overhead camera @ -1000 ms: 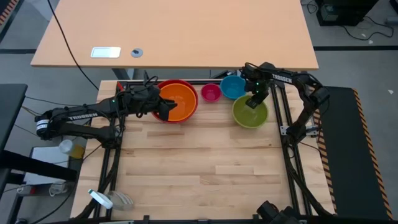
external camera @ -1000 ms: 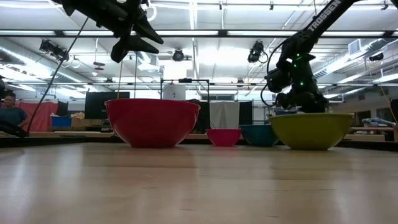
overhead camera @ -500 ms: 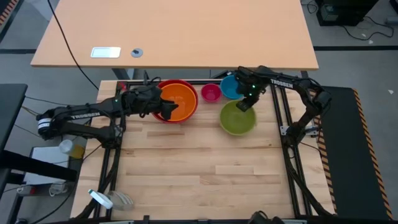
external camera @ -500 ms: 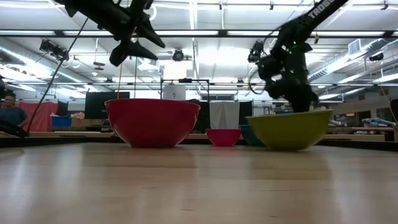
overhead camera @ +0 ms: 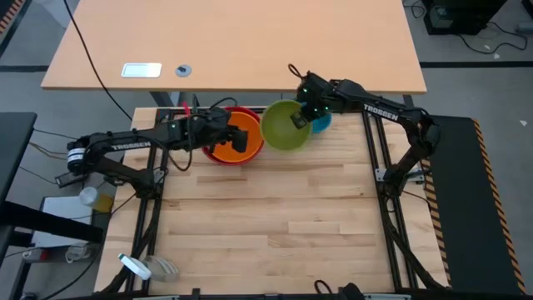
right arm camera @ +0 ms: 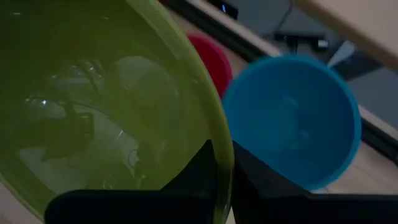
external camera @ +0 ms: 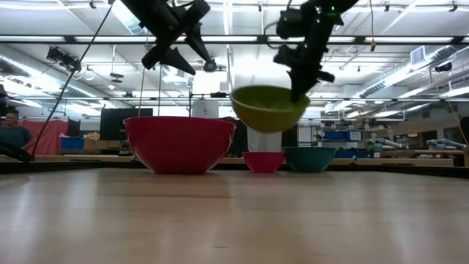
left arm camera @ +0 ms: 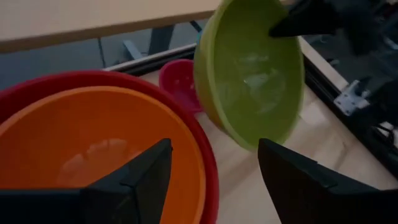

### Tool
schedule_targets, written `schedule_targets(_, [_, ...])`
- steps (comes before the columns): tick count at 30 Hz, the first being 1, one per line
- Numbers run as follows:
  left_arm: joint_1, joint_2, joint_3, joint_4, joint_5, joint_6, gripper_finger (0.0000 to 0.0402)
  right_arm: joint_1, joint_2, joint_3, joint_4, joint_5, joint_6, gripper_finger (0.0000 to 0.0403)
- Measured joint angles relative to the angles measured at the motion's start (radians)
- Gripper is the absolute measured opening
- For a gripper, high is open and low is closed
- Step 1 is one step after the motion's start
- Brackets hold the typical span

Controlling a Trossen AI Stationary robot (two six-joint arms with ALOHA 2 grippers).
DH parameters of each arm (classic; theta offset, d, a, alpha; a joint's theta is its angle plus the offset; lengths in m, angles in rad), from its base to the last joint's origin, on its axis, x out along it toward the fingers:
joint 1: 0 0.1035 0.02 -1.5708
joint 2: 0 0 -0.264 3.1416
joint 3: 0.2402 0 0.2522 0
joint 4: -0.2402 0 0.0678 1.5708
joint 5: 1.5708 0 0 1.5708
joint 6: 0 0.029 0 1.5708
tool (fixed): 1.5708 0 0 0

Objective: Nest bowls inside each other
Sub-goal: Stack the green bowl on top of the orange bowl

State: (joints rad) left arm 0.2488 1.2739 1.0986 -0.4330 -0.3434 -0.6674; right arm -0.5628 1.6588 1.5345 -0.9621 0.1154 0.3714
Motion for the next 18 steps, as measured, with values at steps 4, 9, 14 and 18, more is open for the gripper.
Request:
schedule_targets(4, [0.0, 0.065, 0.059, 0.002, -0.025, -0.002, 0.0243, 0.033, 0.0, 0.035, 0.05, 0.053, 0.026, 0.0034])
schedule_targets(9, [0.007, 0.134, 0.119, 0.003, -0.026, 0.025, 0.0243, 0.076, 0.001, 0.035, 0.105, 0.089, 0.063, 0.0034])
schedule_targets(14, [0.025, 0.174, 0.131, 0.001, -0.031, 0.027, 0.0243, 0.113, 0.001, 0.035, 0.121, 0.128, 0.091, 0.0034])
schedule_targets(18, [0.045, 0.192, 0.132, 0.003, -0.031, 0.023, 0.0237, 0.131, 0.001, 0.035, 0.124, 0.128, 0.126, 0.0034])
